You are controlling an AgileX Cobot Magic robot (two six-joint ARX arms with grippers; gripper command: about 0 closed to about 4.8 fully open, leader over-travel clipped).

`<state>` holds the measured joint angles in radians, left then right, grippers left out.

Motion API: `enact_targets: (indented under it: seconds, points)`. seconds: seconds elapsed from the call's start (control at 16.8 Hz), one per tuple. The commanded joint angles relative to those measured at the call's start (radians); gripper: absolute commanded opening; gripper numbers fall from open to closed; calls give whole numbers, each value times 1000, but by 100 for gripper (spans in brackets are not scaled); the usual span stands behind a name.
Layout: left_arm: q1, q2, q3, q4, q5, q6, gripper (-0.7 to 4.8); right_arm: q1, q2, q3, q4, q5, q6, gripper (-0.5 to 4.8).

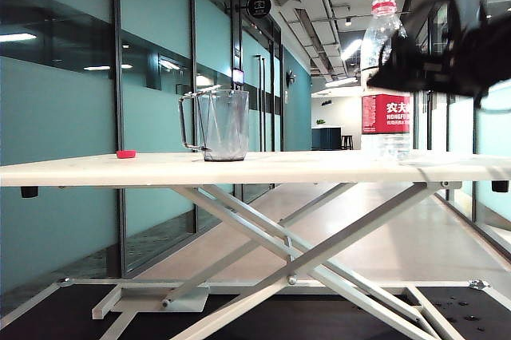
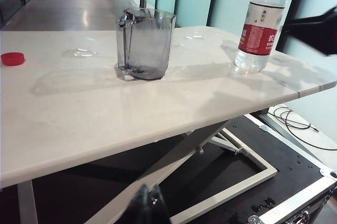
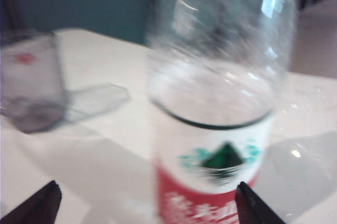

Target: Pick up the mineral water bottle on the table and pour water into the mug until it's half full.

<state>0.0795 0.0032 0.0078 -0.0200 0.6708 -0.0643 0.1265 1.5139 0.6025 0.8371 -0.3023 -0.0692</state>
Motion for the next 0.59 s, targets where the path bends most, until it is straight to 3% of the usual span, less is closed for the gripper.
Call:
enact_targets:
  seconds: [0.06,0.59]
  points:
    - [-2,0,2,6,7,3,-5,-29,114,93,35,-21,-13,479]
    - [-3,0,2,6,6,4,-5,-41,298,250,66,-70,-13,479]
